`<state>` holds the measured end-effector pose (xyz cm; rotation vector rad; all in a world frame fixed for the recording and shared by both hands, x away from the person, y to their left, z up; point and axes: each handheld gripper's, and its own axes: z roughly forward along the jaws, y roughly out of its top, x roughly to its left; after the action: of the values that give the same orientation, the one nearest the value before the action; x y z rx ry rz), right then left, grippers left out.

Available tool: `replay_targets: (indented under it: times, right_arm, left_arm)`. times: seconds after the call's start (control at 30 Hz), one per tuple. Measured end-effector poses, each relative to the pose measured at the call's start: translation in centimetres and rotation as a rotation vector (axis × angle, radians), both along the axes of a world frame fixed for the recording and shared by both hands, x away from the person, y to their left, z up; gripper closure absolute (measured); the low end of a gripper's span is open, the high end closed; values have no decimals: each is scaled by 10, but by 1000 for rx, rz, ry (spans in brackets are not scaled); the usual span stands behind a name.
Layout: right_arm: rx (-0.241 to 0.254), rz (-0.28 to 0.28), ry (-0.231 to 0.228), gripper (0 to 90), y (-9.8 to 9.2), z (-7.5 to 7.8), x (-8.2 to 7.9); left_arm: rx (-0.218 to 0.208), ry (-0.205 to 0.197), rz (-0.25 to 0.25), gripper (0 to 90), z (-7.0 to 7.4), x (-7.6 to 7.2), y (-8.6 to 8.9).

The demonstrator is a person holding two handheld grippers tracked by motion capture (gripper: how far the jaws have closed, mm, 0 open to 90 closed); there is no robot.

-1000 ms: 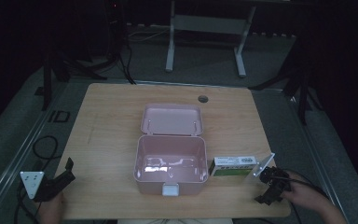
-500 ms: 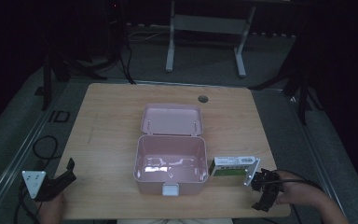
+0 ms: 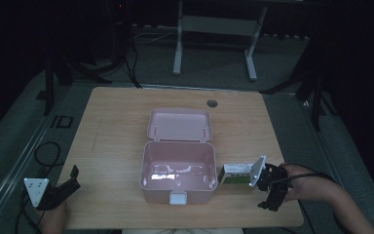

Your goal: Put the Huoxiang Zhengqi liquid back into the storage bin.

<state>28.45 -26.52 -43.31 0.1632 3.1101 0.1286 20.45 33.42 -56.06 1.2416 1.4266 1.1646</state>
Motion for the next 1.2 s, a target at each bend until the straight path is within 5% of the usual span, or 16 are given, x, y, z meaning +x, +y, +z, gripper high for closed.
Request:
replay_targets:
  times: [0.6,1.2]
  right_arm:
    - [-52,63,-80,253,22,29,36]
    - [-118,101,-29,410,46,0,74]
  left_arm:
    - [-3,2,-5,25,0,0,0]
    - [11,9,-6,25,0,1,-1]
